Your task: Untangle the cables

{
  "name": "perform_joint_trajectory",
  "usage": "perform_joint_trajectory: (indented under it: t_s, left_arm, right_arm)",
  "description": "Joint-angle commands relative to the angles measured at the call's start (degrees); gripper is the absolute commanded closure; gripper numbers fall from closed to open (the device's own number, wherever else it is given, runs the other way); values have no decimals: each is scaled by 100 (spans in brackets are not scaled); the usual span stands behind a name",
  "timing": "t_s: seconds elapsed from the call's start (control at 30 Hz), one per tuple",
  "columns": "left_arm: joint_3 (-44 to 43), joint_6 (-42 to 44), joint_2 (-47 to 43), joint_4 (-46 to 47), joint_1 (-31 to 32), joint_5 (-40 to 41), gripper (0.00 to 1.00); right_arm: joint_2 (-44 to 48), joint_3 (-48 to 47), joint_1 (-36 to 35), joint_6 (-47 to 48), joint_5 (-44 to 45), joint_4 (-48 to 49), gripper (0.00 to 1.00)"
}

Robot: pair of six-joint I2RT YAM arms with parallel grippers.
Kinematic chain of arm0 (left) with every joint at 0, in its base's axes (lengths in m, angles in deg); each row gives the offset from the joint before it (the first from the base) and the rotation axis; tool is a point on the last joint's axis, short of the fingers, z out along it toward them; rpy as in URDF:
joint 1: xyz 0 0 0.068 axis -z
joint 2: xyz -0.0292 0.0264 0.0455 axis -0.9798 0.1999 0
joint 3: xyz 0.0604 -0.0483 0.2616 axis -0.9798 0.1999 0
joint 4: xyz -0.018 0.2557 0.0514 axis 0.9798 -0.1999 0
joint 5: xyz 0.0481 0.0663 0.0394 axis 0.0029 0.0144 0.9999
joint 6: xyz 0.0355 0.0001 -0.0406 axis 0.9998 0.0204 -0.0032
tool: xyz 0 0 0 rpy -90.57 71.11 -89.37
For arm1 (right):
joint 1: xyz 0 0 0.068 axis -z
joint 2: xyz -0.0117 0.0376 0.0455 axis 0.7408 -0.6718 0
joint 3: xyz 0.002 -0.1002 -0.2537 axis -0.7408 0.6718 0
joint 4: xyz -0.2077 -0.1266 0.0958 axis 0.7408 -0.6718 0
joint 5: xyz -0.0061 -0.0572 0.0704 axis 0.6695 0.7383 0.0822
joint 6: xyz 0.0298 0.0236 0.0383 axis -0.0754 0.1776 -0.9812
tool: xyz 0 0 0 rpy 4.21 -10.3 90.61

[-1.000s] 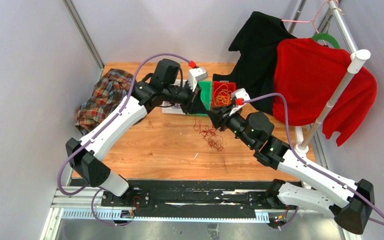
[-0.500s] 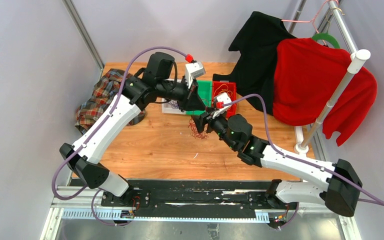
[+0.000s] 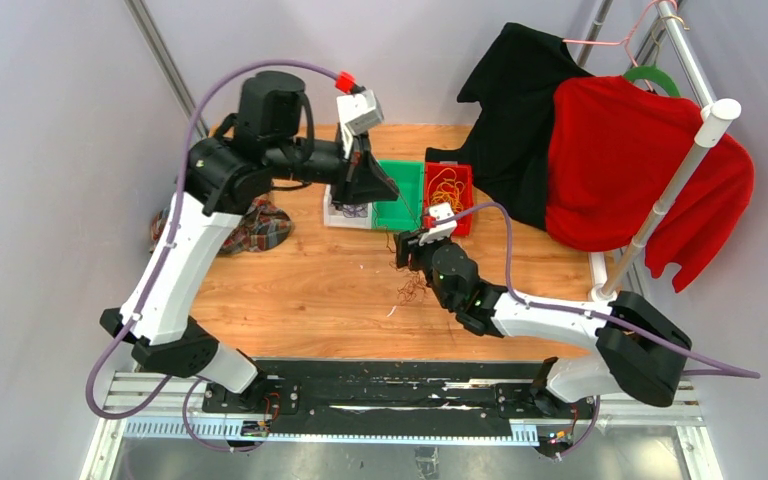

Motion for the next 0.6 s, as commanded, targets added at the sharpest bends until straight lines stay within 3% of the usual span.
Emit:
perform_joint_trajectory:
  t_s: [0.0,0.23,0.57]
  left_arm:
    - [-1283,267,-39,-317,-2,280,100]
    - [-2909,959,198,-221,-2,1602,100]
    - [-2436,1796,-261,1220,-2,3171,100]
  right_arm:
    - [-98,624,-65,-508,481,337,40]
    - [53,1504,-64,-1127,605,412,41]
    - [671,2433,-64,-1610,721,279,41]
